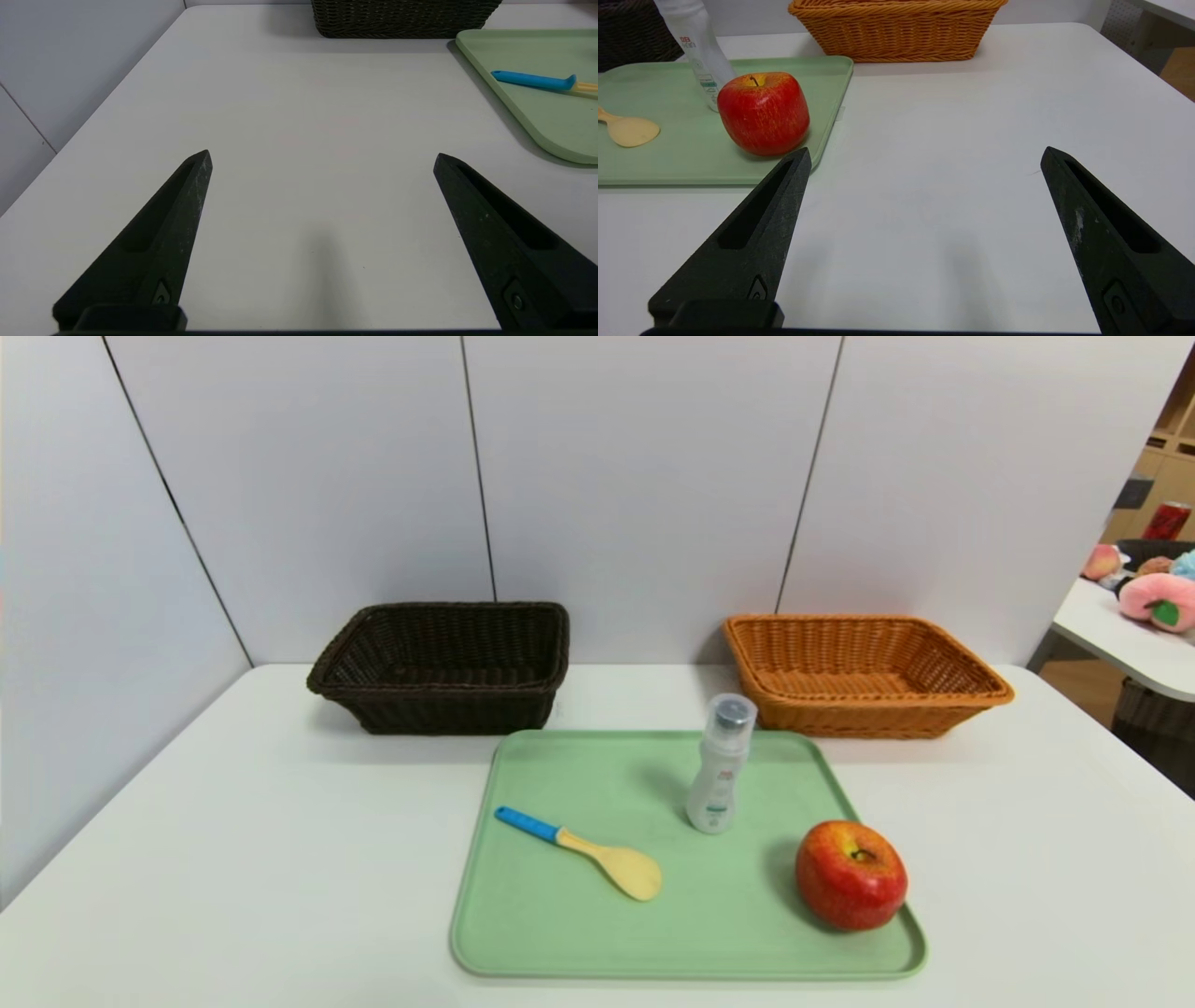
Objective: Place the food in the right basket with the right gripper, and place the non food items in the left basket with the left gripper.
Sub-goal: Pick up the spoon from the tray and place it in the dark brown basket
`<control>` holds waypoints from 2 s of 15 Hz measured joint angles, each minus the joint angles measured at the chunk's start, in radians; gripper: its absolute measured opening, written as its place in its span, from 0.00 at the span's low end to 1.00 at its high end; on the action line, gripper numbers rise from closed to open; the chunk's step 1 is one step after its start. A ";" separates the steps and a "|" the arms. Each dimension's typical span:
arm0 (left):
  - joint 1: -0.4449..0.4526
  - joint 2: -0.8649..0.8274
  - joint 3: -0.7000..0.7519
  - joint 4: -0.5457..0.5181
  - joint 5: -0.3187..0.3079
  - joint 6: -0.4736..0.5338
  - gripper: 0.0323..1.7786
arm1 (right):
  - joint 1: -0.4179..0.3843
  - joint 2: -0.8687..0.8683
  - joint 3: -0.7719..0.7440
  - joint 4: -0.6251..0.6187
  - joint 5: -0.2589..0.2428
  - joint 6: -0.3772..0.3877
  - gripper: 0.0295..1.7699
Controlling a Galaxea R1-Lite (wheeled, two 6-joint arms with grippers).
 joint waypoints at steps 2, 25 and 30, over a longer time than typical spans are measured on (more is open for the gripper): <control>0.000 0.000 0.000 0.000 -0.003 0.005 0.95 | 0.000 0.000 0.000 0.000 -0.004 0.005 0.96; -0.002 0.048 -0.162 0.121 -0.064 0.001 0.95 | 0.000 0.039 -0.200 0.133 0.071 0.063 0.96; -0.006 0.273 -0.375 0.218 -0.079 0.001 0.95 | 0.028 0.260 -0.367 0.134 0.062 0.093 0.96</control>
